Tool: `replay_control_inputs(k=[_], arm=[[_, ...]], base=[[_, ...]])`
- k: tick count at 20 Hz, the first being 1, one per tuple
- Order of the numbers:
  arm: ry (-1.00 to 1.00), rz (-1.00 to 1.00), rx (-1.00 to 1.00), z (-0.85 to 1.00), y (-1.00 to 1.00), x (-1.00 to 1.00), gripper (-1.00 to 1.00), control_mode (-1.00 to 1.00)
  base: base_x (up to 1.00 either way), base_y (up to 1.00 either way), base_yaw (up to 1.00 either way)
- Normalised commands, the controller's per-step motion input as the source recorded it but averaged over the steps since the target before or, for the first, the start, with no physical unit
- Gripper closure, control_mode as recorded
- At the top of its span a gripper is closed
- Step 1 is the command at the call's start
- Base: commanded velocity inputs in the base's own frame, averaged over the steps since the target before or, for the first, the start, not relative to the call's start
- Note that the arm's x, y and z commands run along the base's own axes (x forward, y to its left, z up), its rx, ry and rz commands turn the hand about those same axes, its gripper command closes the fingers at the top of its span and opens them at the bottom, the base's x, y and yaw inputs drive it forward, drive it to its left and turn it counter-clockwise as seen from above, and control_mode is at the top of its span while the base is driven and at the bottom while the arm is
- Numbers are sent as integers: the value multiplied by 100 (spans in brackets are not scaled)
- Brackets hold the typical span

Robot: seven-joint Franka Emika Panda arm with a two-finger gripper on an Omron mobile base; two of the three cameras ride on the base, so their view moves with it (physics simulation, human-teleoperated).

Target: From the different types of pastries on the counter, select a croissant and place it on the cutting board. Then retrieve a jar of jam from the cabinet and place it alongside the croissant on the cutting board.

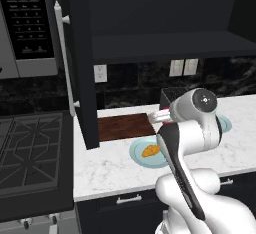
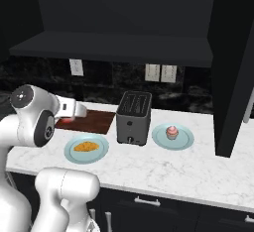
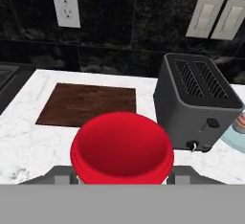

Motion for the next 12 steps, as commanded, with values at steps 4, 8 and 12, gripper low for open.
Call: replay_control_inputs(k=[4, 8, 12], arm=[[-14, 0, 2, -59, 14, 21, 100, -100], [-3, 0, 4, -43, -2, 16, 100, -100], [-5, 2, 8, -93, 0, 31, 100, -100]], base=[[0, 0, 0], [0, 0, 0], [0, 0, 0]])
